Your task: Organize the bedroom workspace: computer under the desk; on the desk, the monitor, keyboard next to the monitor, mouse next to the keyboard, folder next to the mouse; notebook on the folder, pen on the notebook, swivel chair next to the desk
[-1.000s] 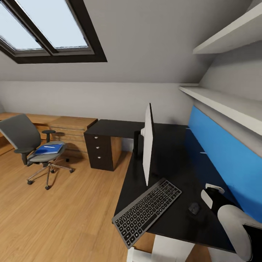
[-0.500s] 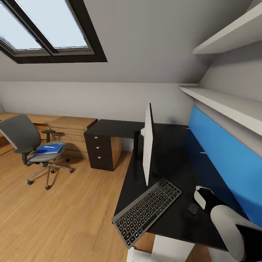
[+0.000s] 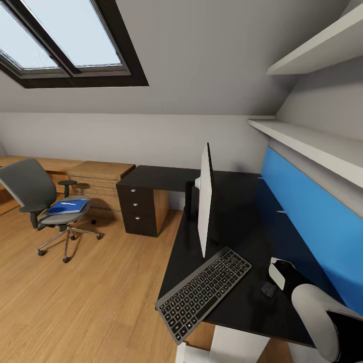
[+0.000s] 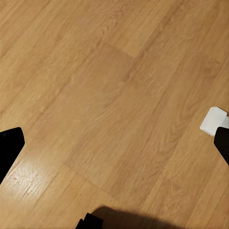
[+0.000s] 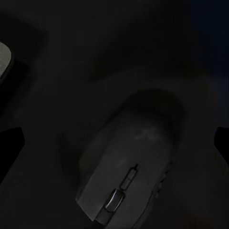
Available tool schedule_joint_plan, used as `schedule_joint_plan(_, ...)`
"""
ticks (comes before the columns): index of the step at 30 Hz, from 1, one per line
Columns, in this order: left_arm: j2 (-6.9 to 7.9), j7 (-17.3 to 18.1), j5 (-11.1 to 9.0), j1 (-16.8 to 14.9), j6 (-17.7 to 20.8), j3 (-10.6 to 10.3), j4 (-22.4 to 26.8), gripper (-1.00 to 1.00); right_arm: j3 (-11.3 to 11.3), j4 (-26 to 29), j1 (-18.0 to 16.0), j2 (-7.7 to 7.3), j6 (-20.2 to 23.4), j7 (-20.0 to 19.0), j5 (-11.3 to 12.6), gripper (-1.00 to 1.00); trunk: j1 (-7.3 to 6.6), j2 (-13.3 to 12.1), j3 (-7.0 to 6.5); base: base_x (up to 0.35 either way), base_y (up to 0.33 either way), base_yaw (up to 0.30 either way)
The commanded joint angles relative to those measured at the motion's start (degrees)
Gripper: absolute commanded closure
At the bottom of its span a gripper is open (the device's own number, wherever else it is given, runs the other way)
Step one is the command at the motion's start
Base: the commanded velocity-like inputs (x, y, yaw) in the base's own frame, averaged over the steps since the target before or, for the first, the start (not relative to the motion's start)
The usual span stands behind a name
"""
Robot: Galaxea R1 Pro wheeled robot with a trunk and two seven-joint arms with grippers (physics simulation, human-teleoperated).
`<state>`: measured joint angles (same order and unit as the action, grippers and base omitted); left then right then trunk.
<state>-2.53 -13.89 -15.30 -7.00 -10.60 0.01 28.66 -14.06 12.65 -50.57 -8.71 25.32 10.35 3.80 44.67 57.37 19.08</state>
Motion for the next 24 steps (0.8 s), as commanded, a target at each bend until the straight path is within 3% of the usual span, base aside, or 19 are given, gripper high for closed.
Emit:
schedule_joint_plan(1, -0.02, -0.08, -0.34, -0.03, -0.21, -0.01, -0.01, -1.0, 0.03, 0.09, -0.03, -0.01, 0.25, 0.29, 0.41, -1.0, 0.0, 0.04, 0.07, 0.0, 0.0, 0.0)
schedule_joint_plan(15, -0.02, -0.08, -0.34, -0.03, -0.19, -0.01, -0.01, -1.0, 0.0, -3.47, 0.0, -0.25, -0.66, 0.26, 0.43, -1.0, 0.0, 0.04, 0.07, 0.0, 0.0, 0.0)
schedule_joint_plan(24, -0.08, -0.08, -0.34, -0.03, -0.16, -0.01, -0.01, -1.0, 0.0, -3.76, 0.03, -0.37, -2.31, 0.13, 0.33, -1.0, 1.98, 3.65, 1.68, 0.0, 0.0, 0.0)
